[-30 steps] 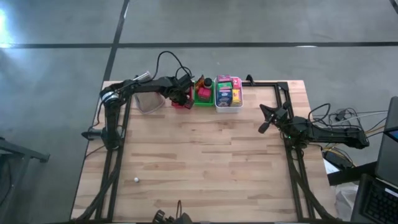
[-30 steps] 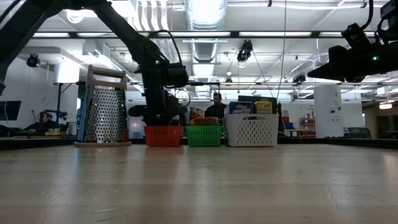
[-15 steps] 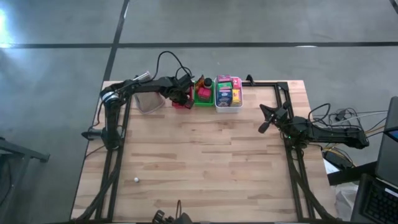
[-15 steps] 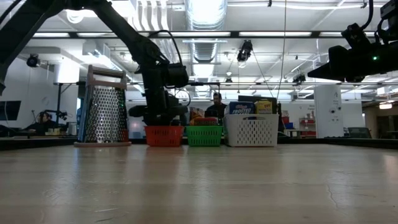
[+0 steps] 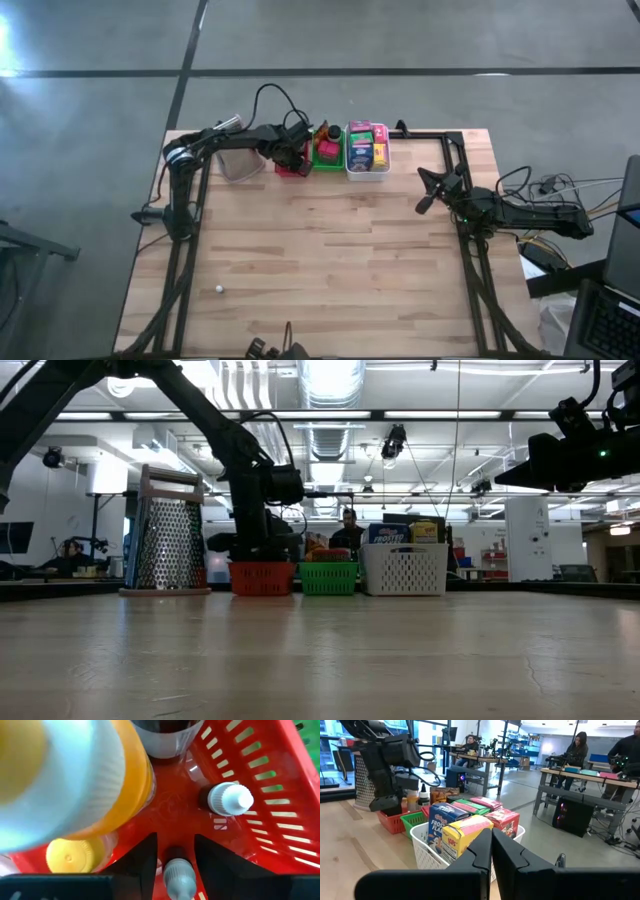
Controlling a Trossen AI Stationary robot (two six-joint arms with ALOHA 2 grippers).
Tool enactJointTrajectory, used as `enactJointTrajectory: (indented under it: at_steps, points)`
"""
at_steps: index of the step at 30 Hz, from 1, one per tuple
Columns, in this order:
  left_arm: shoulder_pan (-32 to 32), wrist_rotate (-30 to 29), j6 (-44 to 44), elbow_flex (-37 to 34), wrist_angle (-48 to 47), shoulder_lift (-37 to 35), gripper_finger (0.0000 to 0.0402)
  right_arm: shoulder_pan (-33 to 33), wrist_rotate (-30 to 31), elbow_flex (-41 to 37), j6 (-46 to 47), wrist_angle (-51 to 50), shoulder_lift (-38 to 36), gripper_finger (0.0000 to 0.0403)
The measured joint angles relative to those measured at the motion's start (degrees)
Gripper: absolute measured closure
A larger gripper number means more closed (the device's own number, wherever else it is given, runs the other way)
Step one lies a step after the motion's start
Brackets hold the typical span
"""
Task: Pick & Place Kitchen Items
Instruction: Put the small black food coloring bottle into the red bin
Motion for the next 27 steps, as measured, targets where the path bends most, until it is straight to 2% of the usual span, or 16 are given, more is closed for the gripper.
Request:
enactJointTrajectory:
  at_steps: [15, 27]
  points:
    - [-0.58, -0.65, -0.01, 4.18, -4.77, -0.19, 0.0266, -0.02, 0.01, -0.01, 0.00, 0.01, 0.00, 0.0394]
    - [-3.03, -5.21, -2.94, 10.03, -13.29, -2.36, 0.0266, 0.00, 0.01, 0.00, 0.00, 0.00, -0.02, 0.0394]
